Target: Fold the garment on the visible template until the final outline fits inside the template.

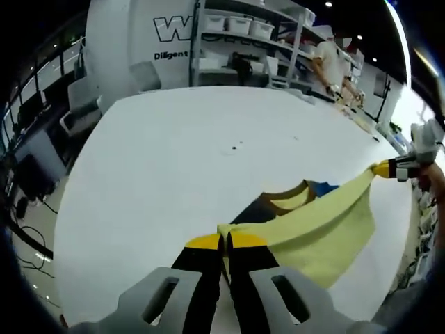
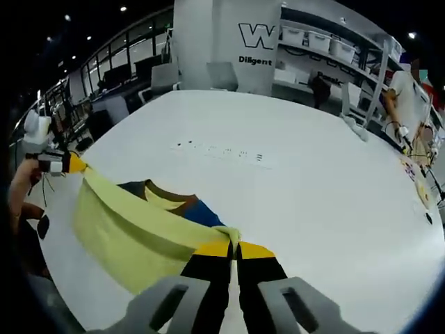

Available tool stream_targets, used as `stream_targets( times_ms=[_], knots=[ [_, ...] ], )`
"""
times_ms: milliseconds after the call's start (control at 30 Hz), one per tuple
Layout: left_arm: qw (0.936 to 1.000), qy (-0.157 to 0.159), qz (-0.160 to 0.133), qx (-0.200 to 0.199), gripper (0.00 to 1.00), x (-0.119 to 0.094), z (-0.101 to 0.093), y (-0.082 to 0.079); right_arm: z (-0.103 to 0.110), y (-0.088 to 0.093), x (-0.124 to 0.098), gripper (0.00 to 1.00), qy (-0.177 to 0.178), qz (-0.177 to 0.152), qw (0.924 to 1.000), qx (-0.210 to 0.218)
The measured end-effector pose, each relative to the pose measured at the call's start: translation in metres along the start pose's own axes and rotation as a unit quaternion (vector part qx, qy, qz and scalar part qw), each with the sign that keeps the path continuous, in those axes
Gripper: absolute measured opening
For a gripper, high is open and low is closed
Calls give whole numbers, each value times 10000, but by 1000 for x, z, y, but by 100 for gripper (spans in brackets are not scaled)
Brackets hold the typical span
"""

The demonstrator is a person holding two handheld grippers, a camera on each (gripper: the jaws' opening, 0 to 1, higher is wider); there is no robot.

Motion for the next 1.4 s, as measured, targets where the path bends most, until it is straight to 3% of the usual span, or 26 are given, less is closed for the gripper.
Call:
stream_targets(
  times_ms=[367, 600, 867, 1000, 1200, 1300, 1367, 1400],
  knots=[
    [9995, -41, 275, -142, 0, 39, 6, 15, -5, 8, 41, 0, -66, 232, 9995, 179],
    [9985, 9, 337, -442, 0, 52, 13, 25, -6, 13, 52, 0, -112, 254, 9989, 377],
    [9984, 42, 336, -445, 1, 64, 13, 30, -6, 22, 67, 0, -140, 376, 9982, 442],
    [9988, 22, 335, -347, 1, 66, 13, 32, -6, 27, 71, 0, -166, 377, 9981, 463],
    [9993, 16, 237, -273, 1, 67, 11, 35, -3, 30, 72, 0, -203, 129, 9983, 530],
    [9999, 27, 61, 88, 3, 65, 11, 32, -1, 32, 71, 0, -285, 55, 9981, 539],
    [9984, 201, -29, 519, 5, 65, 9, 28, 3, 31, 68, 1, -437, -103, 9981, 422],
    [9986, 215, -44, 487, 7, 63, 8, 28, 5, 32, 67, 6, -482, -150, 9980, 378]
  ],
)
Point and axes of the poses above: the point that each gripper's makers call its tool centre point, and the gripper's own axes: x roughly forward along the fingers, z roughly to its left, y roughly out of its underside, the point moved 8 cm from there along -x, roughly backward along the fingers, and after that the axes turned 1 degree about -y, right-handed, at the moved point
